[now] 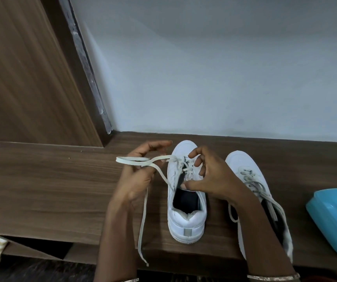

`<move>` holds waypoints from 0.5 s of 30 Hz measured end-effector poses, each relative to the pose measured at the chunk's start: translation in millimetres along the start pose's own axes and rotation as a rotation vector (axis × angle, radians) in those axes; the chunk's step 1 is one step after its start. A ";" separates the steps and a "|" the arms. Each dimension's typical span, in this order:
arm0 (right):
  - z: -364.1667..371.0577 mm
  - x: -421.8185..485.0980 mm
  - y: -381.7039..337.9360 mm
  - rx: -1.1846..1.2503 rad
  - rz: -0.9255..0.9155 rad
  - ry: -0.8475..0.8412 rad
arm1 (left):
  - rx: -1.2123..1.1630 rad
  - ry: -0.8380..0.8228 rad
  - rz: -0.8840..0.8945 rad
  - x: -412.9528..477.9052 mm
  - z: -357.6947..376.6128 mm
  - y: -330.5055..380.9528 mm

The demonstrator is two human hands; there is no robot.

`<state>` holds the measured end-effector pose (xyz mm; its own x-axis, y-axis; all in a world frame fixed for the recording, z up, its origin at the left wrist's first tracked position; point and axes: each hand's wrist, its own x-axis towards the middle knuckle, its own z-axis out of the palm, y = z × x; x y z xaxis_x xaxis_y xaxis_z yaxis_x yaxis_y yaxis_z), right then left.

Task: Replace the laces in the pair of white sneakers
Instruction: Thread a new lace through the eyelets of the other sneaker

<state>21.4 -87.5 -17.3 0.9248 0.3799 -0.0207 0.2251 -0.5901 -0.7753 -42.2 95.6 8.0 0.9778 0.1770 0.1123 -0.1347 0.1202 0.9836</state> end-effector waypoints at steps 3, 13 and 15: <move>4.7 -1.1 -0.5 -0.088 -0.014 0.018 | 0.006 -0.034 -0.047 -3.5 4.7 0.7; 0.5 -3.8 -8.0 -0.080 0.091 0.159 | 0.042 -0.254 -0.059 -6.1 19.3 -0.2; -0.8 -4.0 -6.7 -0.087 0.100 0.168 | 0.032 -0.290 -0.054 -5.8 23.0 2.8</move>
<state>16.4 -85.7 -11.6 0.9804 0.1965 0.0159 0.1482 -0.6813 -0.7168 -44.5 72.4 13.3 0.9891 -0.1157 0.0911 -0.0809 0.0906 0.9926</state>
